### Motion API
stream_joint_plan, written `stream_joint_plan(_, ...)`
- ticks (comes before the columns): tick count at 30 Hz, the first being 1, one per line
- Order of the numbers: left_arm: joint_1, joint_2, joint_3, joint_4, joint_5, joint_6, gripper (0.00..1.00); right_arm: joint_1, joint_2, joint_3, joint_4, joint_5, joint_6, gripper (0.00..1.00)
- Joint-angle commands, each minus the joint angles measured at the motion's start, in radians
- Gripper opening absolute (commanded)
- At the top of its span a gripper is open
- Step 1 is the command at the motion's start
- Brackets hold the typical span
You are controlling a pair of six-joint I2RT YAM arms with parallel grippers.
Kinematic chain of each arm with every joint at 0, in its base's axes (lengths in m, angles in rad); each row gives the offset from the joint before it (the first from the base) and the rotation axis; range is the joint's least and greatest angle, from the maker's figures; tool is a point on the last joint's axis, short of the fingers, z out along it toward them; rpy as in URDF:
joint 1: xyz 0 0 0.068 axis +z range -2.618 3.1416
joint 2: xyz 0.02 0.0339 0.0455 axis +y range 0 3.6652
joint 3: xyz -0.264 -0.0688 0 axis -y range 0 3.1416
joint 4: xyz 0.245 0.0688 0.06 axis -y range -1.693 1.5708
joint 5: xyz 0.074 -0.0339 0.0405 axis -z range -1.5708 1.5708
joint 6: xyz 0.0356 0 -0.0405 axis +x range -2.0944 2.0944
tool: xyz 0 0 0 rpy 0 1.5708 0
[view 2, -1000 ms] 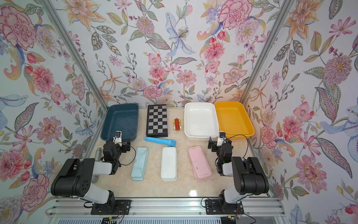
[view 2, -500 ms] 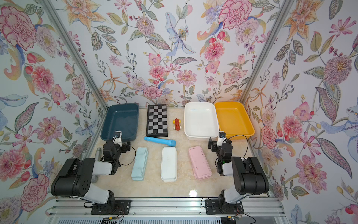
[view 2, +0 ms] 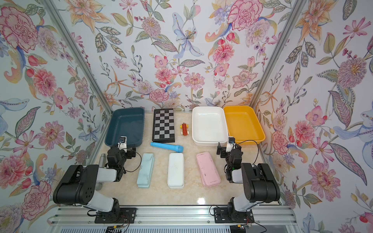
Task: Place the pencil cases by color into the storage box
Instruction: Pick up the pencil case from the center of the board.
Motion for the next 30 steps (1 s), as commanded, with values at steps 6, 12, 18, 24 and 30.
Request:
stream_joint_plan(6,0.020,0.006,0.010,-0.006,0.035,-0.016,0.98,-0.001,-0.003,0.019,-0.021,-0.021,0.005,1.00)
stream_joint_plan(12,0.034,-0.047,0.010,-0.037,0.007,-0.047,0.98,-0.007,-0.075,0.053,-0.142,-0.056,-0.003,1.00)
stream_joint_plan(18,0.033,-0.243,0.010,-0.182,-0.097,-0.083,0.98,0.016,-0.188,0.054,-0.230,0.002,-0.013,1.00)
stream_joint_plan(24,0.032,-0.406,0.092,-0.362,-0.094,-0.193,0.98,0.122,-0.320,0.151,-0.430,0.065,-0.042,1.00)
stream_joint_plan(30,-0.057,-0.518,0.164,-0.559,-0.108,-0.297,0.98,0.209,-0.402,0.300,-0.714,0.076,0.049,1.00)
